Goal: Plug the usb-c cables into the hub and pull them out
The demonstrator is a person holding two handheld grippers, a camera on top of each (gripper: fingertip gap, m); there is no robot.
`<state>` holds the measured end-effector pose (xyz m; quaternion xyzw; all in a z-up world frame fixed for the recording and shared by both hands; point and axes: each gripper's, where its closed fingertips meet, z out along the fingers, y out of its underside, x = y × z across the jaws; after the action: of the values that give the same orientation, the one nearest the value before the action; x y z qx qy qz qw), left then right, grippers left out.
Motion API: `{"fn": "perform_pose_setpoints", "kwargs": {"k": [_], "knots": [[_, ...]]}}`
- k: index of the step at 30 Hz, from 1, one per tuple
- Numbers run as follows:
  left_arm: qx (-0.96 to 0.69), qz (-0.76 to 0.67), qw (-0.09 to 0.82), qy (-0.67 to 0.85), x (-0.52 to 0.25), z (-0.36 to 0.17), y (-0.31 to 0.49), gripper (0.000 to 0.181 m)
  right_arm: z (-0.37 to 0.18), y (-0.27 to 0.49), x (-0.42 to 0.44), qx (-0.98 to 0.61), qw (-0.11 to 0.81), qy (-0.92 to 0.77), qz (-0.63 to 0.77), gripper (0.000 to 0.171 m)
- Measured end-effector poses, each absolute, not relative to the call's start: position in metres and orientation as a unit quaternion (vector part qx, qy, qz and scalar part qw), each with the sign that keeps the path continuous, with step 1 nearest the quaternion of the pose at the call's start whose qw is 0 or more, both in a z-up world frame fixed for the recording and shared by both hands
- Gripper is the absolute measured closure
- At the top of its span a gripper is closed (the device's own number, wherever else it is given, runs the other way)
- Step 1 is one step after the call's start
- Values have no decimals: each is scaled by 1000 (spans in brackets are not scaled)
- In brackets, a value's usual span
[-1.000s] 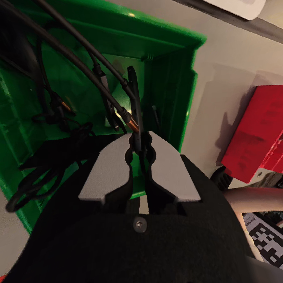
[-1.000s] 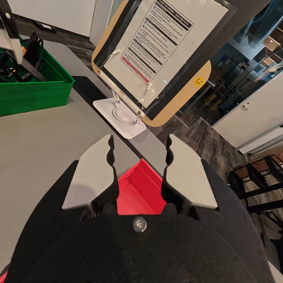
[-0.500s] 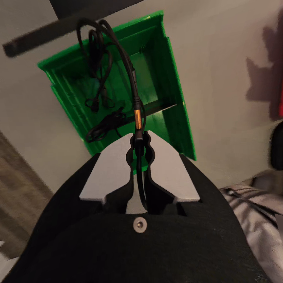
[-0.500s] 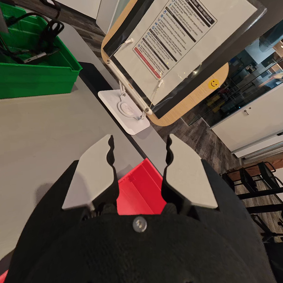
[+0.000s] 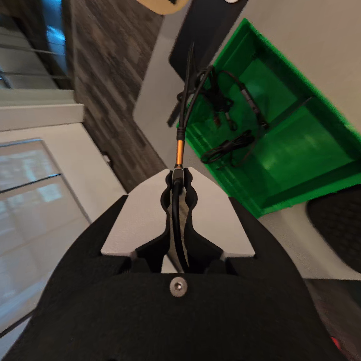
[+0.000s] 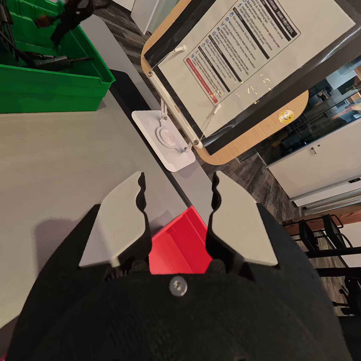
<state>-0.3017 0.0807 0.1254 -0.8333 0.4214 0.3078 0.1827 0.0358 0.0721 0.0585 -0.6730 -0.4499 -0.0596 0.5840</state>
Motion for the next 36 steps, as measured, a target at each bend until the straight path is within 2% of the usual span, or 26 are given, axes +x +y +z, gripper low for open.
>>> {"fn": "perform_pose_setpoints", "kwargs": {"k": [7,13,17,28,36], "knots": [[-764,375,257,459,-272,185,86,171,61,71,34,-667,590,-451,-60,105],[-671,380,389,505,-211,228,73,171,90,57,17,-623,652,-431,29,105],[-615,343,469,533,-171,228,58,171,111,39,7,-573,691,-424,119,107],[-515,209,643,527,-95,204,4,171,150,-31,-50,-453,672,-446,380,123],[-450,157,723,500,-66,195,-10,171,165,-34,-61,-435,719,-412,353,130]]}}
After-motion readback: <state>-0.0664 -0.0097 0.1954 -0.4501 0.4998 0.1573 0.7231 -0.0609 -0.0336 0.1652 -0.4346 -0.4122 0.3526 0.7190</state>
